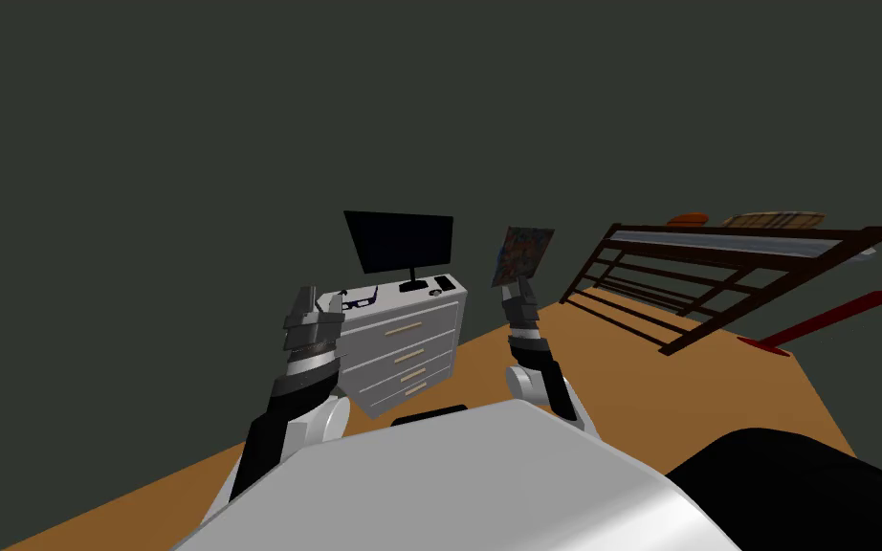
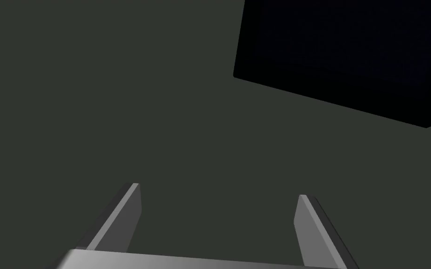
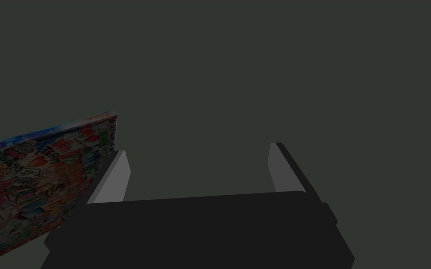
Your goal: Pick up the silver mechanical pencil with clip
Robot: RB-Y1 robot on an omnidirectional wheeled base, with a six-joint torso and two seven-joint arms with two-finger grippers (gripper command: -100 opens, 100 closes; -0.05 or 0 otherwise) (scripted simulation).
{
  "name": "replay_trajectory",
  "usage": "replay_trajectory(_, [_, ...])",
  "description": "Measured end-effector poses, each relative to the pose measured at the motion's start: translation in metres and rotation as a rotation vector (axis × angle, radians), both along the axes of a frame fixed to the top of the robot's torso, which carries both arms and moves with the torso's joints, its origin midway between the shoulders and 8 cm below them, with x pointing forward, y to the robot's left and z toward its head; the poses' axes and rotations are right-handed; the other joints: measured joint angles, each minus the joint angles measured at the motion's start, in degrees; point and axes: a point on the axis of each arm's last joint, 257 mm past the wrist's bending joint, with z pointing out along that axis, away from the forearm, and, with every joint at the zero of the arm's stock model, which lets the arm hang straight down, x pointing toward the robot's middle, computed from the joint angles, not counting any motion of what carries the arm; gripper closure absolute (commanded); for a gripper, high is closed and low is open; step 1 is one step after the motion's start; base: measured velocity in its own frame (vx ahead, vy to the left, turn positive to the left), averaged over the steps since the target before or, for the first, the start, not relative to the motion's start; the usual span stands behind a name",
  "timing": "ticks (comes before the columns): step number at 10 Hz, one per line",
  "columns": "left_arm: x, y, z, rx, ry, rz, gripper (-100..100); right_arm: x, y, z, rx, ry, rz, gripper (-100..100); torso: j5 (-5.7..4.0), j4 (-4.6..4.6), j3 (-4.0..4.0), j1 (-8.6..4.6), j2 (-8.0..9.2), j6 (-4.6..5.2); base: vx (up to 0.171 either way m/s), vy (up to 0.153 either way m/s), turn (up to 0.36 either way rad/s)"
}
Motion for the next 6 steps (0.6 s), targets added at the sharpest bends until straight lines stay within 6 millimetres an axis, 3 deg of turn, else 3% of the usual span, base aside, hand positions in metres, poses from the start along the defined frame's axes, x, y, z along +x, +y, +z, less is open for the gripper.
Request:
replay_trajectory(3, [0.0006,-0.0034,-0.003,0.064,0.009,-0.016,-100,0.0,0.0,0.0,0.0,0.0,0.0,0,0.06,0.0,0.01,0.28,0.01,0.0,-0.001,0.074,-0.039])
replay_trajectory(6, [0.0022,-0.0041,-0.0087,0.147,0.017,-0.026,-100,0.0,0.0,0.0,0.0,0.0,0.0,0,0.12,0.0,0.0,0.52,0.0,0.0,-0.002,0.131,-0.074])
